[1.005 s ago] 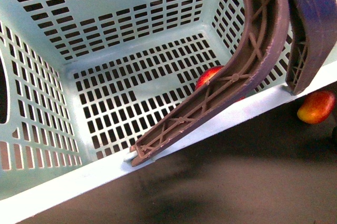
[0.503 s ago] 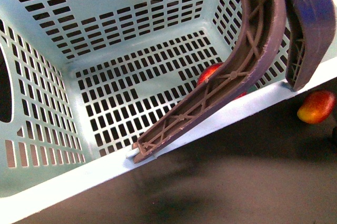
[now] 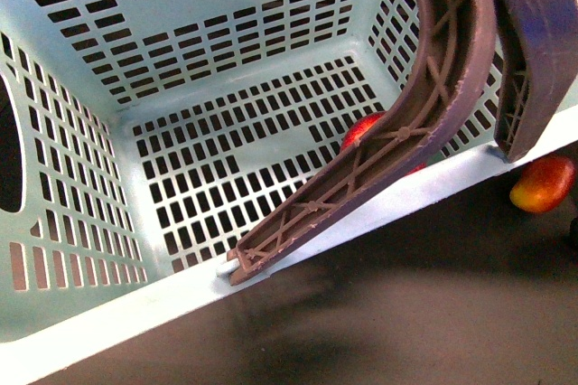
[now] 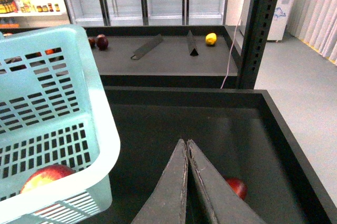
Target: Pick apple with right arm and hold basket with left
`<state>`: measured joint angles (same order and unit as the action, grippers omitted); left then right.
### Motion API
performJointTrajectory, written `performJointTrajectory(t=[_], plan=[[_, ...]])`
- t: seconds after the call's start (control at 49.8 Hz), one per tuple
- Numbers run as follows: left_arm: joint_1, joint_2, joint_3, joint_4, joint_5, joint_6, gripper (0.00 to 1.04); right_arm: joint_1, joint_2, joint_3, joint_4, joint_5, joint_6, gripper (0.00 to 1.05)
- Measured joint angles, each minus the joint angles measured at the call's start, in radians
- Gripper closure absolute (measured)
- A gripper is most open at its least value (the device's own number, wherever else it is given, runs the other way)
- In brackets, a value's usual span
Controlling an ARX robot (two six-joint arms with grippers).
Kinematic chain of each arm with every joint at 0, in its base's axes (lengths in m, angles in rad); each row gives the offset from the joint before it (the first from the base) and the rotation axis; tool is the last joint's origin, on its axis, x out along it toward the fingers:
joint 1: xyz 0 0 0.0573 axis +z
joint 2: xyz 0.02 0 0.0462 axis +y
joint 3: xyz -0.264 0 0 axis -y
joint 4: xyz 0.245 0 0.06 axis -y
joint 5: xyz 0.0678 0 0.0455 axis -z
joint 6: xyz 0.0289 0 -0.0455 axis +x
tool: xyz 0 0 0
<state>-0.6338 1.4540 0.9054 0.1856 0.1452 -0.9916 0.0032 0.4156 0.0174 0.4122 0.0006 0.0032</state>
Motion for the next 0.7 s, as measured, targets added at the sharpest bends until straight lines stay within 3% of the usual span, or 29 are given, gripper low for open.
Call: performJointTrajectory(t=[0.704], plan=[[0.0,0.0,0.0,0.0,0.0,0.0,0.9,0.0,-0.242,0.0,-0.239,0.0,0.0,1.03]])
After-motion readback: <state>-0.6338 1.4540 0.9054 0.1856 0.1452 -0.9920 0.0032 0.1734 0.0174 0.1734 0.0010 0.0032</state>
